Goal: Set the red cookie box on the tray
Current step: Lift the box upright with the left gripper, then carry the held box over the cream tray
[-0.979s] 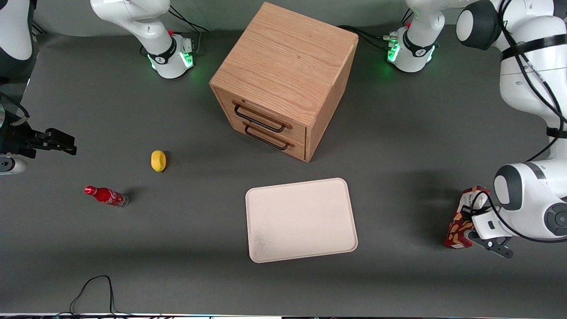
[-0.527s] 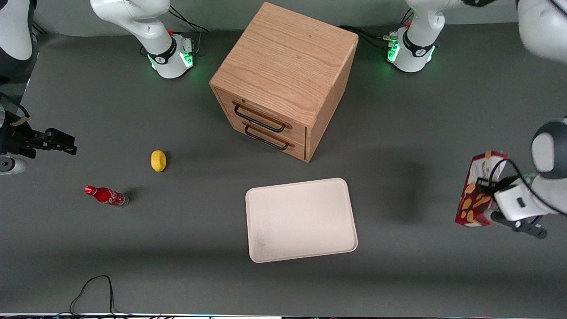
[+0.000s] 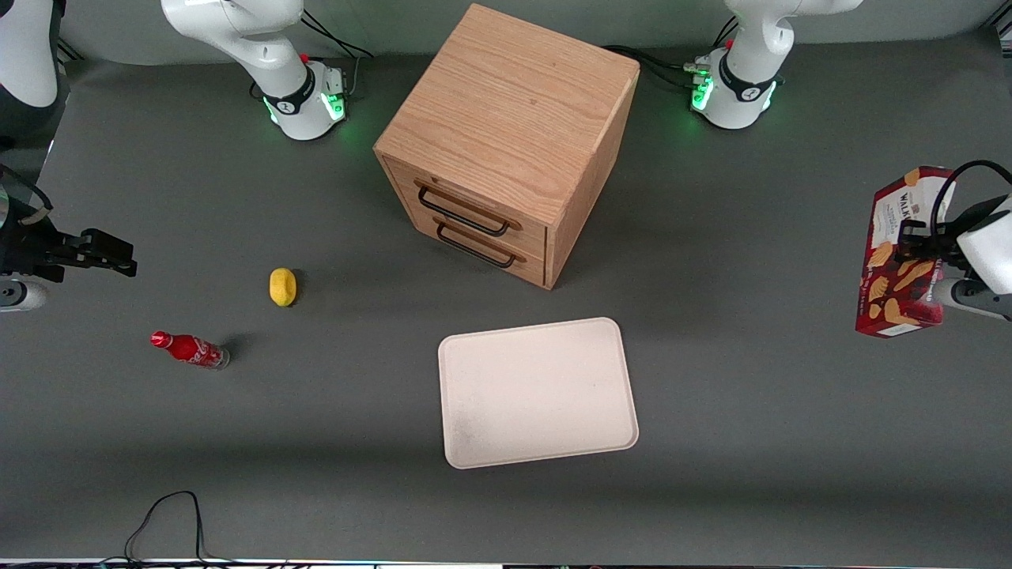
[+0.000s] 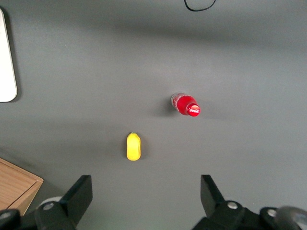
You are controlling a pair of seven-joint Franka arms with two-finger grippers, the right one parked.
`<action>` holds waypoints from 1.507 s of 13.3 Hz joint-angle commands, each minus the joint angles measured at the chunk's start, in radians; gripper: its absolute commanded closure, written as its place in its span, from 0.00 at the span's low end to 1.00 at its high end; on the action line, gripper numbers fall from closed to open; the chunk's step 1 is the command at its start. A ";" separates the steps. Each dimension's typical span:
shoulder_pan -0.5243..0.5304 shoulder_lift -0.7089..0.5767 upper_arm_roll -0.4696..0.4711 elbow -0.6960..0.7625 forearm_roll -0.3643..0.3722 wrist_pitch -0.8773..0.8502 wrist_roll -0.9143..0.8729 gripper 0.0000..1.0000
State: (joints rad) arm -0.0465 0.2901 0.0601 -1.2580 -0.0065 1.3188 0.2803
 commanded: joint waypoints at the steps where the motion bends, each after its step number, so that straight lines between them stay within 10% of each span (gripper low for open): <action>1: -0.019 0.009 -0.008 0.008 0.005 -0.013 -0.058 1.00; 11: -0.288 0.341 -0.187 0.242 -0.010 0.237 -0.838 1.00; 20: -0.314 0.583 -0.201 0.229 0.032 0.595 -0.874 1.00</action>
State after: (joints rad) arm -0.3477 0.8388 -0.1516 -1.0717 -0.0040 1.9029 -0.5771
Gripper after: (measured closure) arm 0.930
